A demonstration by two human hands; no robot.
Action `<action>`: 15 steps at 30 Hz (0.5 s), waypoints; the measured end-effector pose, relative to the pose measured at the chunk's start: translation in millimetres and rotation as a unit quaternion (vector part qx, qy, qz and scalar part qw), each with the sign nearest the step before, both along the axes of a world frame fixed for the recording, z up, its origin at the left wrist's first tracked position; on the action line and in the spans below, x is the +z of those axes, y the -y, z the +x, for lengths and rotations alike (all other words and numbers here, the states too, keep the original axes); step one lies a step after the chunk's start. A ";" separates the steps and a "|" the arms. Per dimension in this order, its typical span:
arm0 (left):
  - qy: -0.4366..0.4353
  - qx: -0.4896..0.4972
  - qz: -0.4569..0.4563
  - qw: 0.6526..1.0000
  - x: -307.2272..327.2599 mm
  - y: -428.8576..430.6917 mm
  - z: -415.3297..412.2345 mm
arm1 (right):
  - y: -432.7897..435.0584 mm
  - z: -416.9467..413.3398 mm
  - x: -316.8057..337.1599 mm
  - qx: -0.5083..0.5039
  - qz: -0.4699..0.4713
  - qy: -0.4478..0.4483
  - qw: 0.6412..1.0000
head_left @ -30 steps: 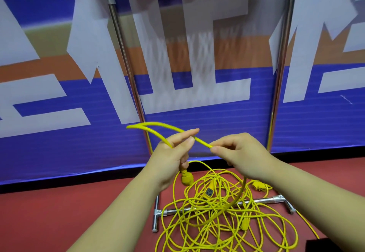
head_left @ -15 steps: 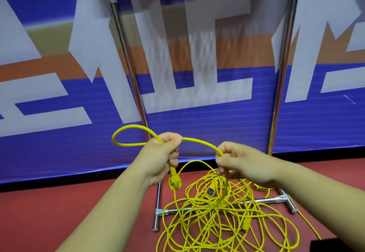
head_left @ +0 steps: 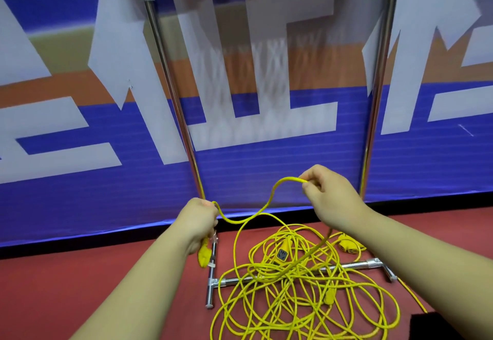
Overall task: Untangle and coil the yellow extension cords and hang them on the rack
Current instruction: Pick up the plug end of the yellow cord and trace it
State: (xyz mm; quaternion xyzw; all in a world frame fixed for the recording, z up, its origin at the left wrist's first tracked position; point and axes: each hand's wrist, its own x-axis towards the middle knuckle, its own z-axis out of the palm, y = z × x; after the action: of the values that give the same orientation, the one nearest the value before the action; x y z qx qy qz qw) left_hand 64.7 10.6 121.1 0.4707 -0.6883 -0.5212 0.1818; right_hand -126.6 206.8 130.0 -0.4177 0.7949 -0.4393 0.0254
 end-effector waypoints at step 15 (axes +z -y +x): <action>-0.215 -0.110 0.056 0.969 26.2 -23.5 -4.0 | -15.1 8.3 26.2 0.263 0.134 -0.064 0.953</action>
State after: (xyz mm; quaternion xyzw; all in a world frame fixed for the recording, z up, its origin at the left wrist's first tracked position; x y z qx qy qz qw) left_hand 60.6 34.2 147.3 0.2788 -0.6504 -0.6646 0.2401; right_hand -118.3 222.0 156.3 -0.6318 0.7087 -0.2785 0.1447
